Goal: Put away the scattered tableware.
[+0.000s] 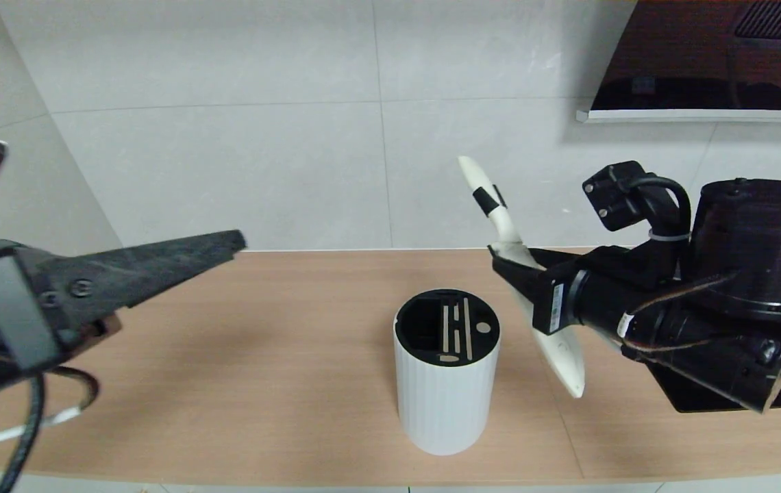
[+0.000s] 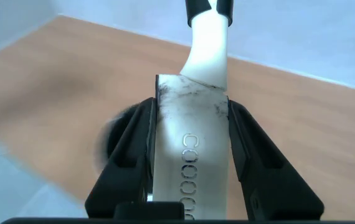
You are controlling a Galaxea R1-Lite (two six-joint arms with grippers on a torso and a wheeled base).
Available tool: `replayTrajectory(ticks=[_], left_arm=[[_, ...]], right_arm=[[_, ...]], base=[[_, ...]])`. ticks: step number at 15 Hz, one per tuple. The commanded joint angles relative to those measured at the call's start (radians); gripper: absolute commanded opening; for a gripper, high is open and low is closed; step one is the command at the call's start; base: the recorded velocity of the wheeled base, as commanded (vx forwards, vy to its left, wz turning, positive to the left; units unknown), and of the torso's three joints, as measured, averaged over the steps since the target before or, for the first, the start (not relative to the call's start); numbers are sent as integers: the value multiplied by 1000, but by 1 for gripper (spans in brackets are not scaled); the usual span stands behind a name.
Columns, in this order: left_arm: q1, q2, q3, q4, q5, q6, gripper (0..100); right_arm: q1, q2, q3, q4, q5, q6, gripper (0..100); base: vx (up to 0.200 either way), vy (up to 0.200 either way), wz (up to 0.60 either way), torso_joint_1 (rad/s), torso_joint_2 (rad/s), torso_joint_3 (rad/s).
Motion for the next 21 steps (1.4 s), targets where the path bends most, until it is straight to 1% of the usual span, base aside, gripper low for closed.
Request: replayTrajectory(ticks=[1,2,3,4,5,7,8,9,10,11,12,14,20,21], left_arm=[[-109,224,49,-118,68,-18,100],[-161,287,41,-168,155,-26,100],[-201,327,29,-225,204,-33,100],[-230,356,30,-265,210,-41,100],[-239,363,32,-276,212,-44,100],[-262,440,21,-368,212,-81,100],[-271,477,3,-412,215,-92,100],[-282,498,0,-431,218,-93,100],[-296,526,-2,-460,236,-93,100],[-305,544,-11,-488,272,-93,100],[-307,552,-23,-504,293,-93,100],[-308,558,-37,-512,313,-93,100],[-311,578,-49,-515,321,-95,100],[-321,578,-51,-515,332,-95,0]], right_arm=[[61,-3,27,-2,-1,3,0],[76,-3,30,-2,3,3,0],[101,3,35,-2,3,3,0],[116,12,38,-2,3,6,0],[121,14,39,-2,1,6,0],[153,15,48,-9,3,6,0],[165,17,48,-9,4,9,0],[165,17,50,-9,4,9,0],[167,21,48,-10,4,9,0],[176,25,53,-19,4,9,0],[186,26,62,-29,4,7,0],[197,32,67,-44,6,7,0],[220,51,78,-44,6,7,0],[220,51,79,-44,6,7,0]], base=[[0,0,0,0,0,0],[0,0,0,0,0,0],[0,0,0,0,0,0],[0,0,0,0,0,0],[0,0,0,0,0,0],[0,0,0,0,0,0],[0,0,0,0,0,0],[0,0,0,0,0,0],[0,0,0,0,0,0],[0,0,0,0,0,0],[0,0,0,0,0,0],[0,0,0,0,0,0],[0,0,0,0,0,0],[0,0,0,0,0,0]])
